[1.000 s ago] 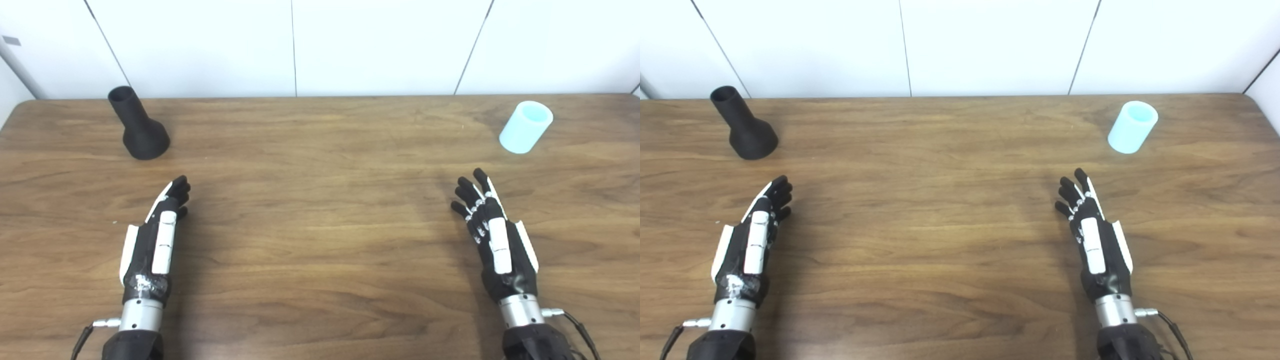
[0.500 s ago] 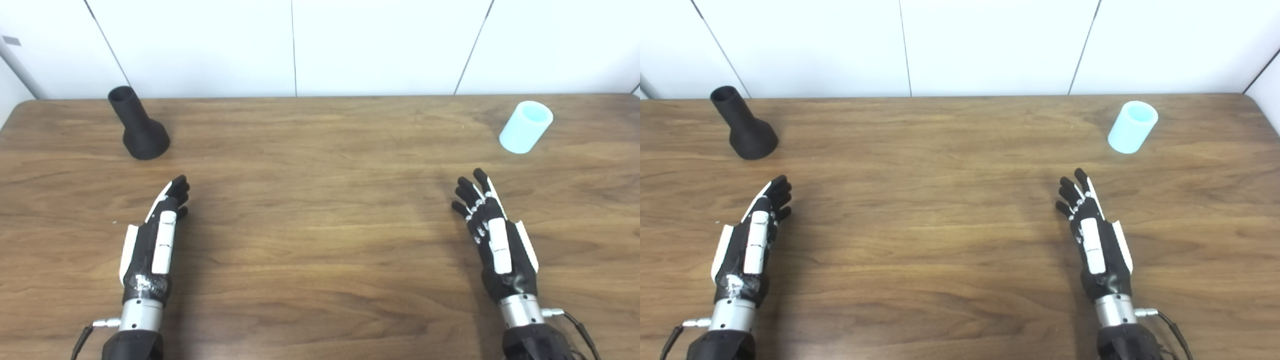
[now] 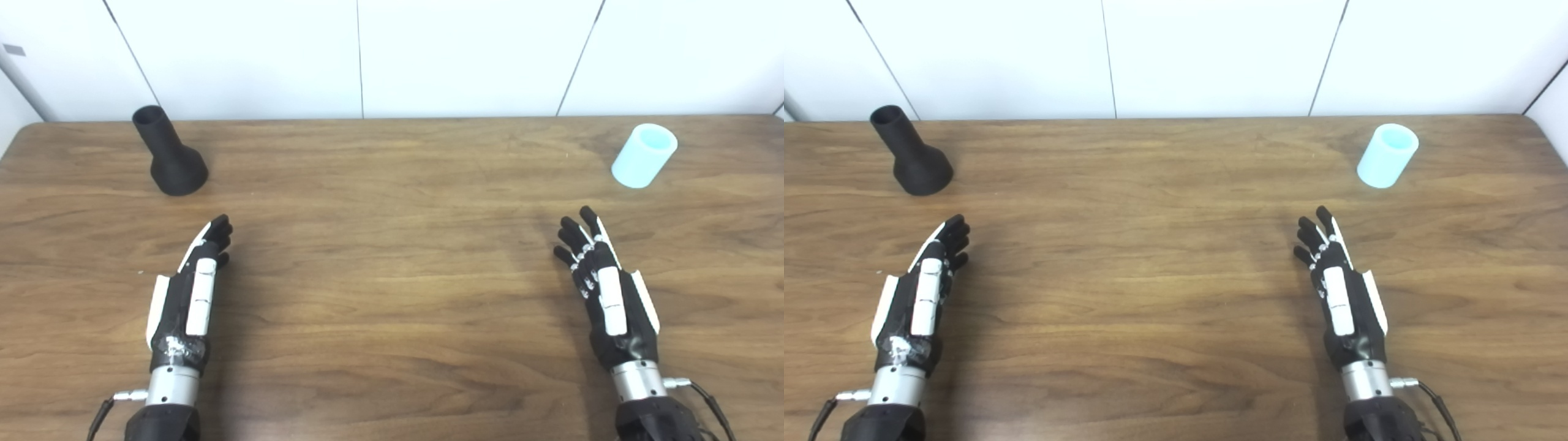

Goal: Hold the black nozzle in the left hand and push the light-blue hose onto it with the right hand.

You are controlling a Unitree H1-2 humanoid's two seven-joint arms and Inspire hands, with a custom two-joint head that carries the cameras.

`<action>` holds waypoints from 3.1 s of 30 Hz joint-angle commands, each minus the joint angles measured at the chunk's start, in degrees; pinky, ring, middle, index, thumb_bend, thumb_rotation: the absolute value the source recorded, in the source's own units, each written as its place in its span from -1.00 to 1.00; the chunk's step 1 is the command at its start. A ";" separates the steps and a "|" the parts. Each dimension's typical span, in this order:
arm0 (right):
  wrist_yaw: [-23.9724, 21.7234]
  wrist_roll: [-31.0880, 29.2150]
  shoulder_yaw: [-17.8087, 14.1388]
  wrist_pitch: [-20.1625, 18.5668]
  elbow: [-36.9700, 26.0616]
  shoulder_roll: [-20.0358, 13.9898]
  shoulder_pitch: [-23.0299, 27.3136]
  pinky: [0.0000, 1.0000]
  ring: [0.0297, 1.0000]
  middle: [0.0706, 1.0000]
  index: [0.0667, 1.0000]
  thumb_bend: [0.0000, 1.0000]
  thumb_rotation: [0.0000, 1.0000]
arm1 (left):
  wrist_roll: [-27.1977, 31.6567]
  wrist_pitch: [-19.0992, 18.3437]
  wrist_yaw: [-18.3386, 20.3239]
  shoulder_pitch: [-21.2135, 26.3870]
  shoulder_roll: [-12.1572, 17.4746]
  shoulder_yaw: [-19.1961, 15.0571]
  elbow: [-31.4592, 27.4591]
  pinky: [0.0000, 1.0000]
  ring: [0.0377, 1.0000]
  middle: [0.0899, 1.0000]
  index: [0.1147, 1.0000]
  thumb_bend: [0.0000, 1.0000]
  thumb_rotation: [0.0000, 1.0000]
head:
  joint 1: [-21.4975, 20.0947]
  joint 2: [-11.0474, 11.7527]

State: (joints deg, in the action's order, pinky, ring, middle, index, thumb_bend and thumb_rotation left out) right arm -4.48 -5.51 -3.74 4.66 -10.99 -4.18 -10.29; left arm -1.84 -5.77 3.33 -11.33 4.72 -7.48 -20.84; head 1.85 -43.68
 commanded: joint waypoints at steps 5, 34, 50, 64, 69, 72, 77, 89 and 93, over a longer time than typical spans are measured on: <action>-0.10 -0.46 -0.05 1.05 -0.72 -0.20 -0.16 0.77 0.86 0.83 0.94 0.20 0.93 | -0.08 1.26 0.16 -3.92 0.65 0.50 -1.56 0.88 0.87 0.83 0.81 -0.06 0.87 | 0.15 -0.16; 0.10 -0.39 -0.28 0.36 -1.42 -0.36 -0.53 0.76 0.85 0.82 0.94 0.19 0.93 | 0.23 1.64 0.26 -4.18 0.26 0.62 -1.76 0.87 0.86 0.82 0.79 -0.07 0.84 | 2.71 0.63; -3.58 -5.32 -2.22 5.59 4.03 -4.03 -0.61 0.93 0.93 0.88 0.97 0.15 0.98 | -6.34 4.39 -2.73 -5.96 -2.53 5.53 0.69 0.90 0.88 0.83 0.80 0.05 0.81 | 17.86 10.38; -6.99 -8.26 -2.58 7.68 6.82 -6.56 -0.58 0.90 0.93 0.90 1.00 0.21 1.00 | -8.39 5.64 -5.38 -7.01 -3.92 9.31 1.80 0.92 0.93 0.90 0.84 -0.10 0.62 | 23.10 14.70; -5.07 -6.41 -3.46 7.58 7.38 -5.93 -0.22 0.71 0.80 0.79 0.89 0.30 0.89 | -10.33 6.18 -7.00 -6.81 -3.88 10.20 2.46 0.90 0.92 0.90 0.85 -0.17 0.54 | 23.41 14.81; -4.76 -5.91 -3.56 7.63 7.53 -5.91 -0.09 0.64 0.77 0.76 0.85 0.27 0.87 | -11.66 5.02 -8.38 -6.77 -4.53 10.29 1.98 0.87 0.89 0.87 0.84 -0.14 0.33 | 23.41 14.81; -4.63 -6.16 -3.60 7.91 7.85 -5.83 -0.08 0.60 0.73 0.71 0.84 0.27 0.88 | -14.69 5.74 -11.60 -6.29 -4.85 9.55 1.54 0.74 0.80 0.82 0.81 0.10 -0.32 | 22.85 14.91; -5.02 -6.66 -3.52 8.95 8.65 -5.62 -0.25 0.59 0.72 0.70 0.83 0.32 0.85 | -18.89 -0.70 -15.69 2.42 -0.55 0.21 -2.68 0.71 0.75 0.76 0.79 0.58 -0.70 | 23.29 15.41; -5.17 -6.97 -3.56 9.20 9.25 -5.55 -0.01 0.63 0.74 0.71 0.83 0.31 0.86 | -20.26 -5.95 -14.87 7.39 1.87 -3.52 -3.77 0.68 0.72 0.75 0.80 0.66 -0.63 | 23.74 15.38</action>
State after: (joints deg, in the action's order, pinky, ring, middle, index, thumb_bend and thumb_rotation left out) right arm -9.26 -11.76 -7.77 11.68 -5.09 -10.90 -9.20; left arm -20.83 -11.16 -11.29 -7.02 5.02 -10.40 -22.25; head 25.49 -28.12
